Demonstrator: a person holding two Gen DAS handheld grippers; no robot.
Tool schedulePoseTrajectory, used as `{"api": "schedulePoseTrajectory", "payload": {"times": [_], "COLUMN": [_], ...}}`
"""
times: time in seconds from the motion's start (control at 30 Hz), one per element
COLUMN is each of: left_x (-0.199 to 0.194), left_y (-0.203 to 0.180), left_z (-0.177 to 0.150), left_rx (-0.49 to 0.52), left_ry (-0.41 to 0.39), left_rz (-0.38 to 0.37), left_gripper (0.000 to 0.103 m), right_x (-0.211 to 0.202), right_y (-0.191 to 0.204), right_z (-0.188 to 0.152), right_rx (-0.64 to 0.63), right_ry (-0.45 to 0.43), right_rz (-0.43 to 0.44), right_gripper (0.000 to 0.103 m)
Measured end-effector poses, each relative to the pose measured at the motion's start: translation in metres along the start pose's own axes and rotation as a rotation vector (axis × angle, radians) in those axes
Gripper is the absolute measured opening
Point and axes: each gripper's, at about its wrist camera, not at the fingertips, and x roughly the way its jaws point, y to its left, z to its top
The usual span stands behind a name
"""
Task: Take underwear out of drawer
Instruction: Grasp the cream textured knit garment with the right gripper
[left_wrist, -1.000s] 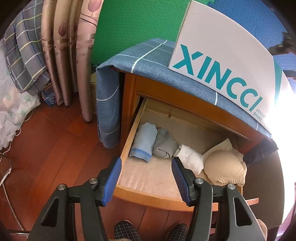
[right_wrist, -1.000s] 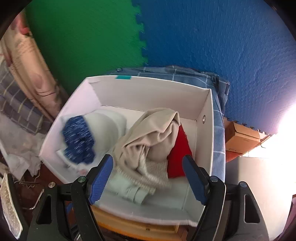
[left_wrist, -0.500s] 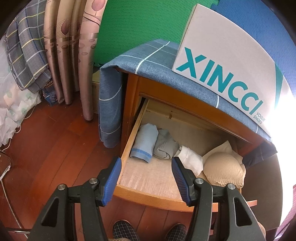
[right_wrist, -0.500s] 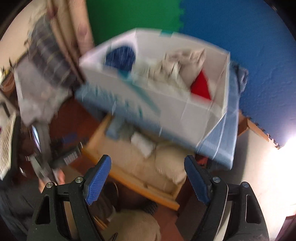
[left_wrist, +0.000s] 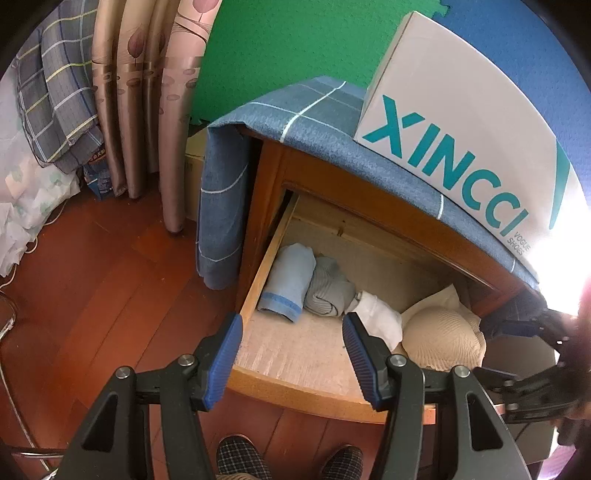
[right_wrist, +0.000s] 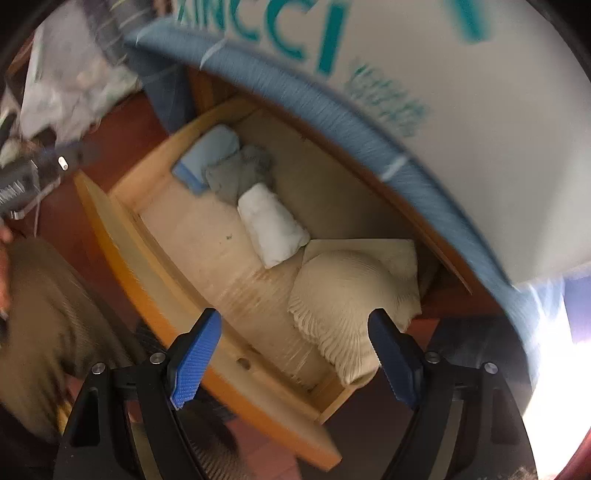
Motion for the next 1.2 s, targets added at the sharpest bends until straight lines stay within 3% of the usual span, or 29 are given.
{"api": "schedulePoseTrajectory", "payload": {"times": [0.3,0.33,0.4,0.8,1.03,1.2], "left_x": [0.003,0.003,0.005,0.006,0.007,0.006], "left_y": [0.004,0.004,0.004,0.005,0.006,0.007], "left_z": [0.000,0.001,0.001,0.001,0.002,0.002], "left_rx": [-0.024,-0.025,-0.028,-0.036,-0.043,-0.048], "left_ry": [0.008,0.009,0.014,0.024,0.029,0.028], "left_rz": [-0.014,-0.015,-0.017,-0.020,-0.021,-0.023], "left_gripper": [0.058,0.058,0.058,0.058,0.058,0.058], "right_x": [0.059,0.060,0.067,0.125,0.143,0.149], "right_y": [0.007,0.005,0.000,-0.011,-0.029,-0.044], "right_z": [0.007,0.008,0.012,0.014,0.019,0.016], "right_rx": [-0.169,-0.162,-0.164,-0.220,-0.144,-0.076], "right_ry": [0.062,0.053,0.053,0.125,0.161,0.168], "right_rz": [-0.104,-0.080,-0.131,-0.205,-0.129,-0.074], "right_gripper": [0.081,0.082,0.084,0.088,0.093,0.090]}}
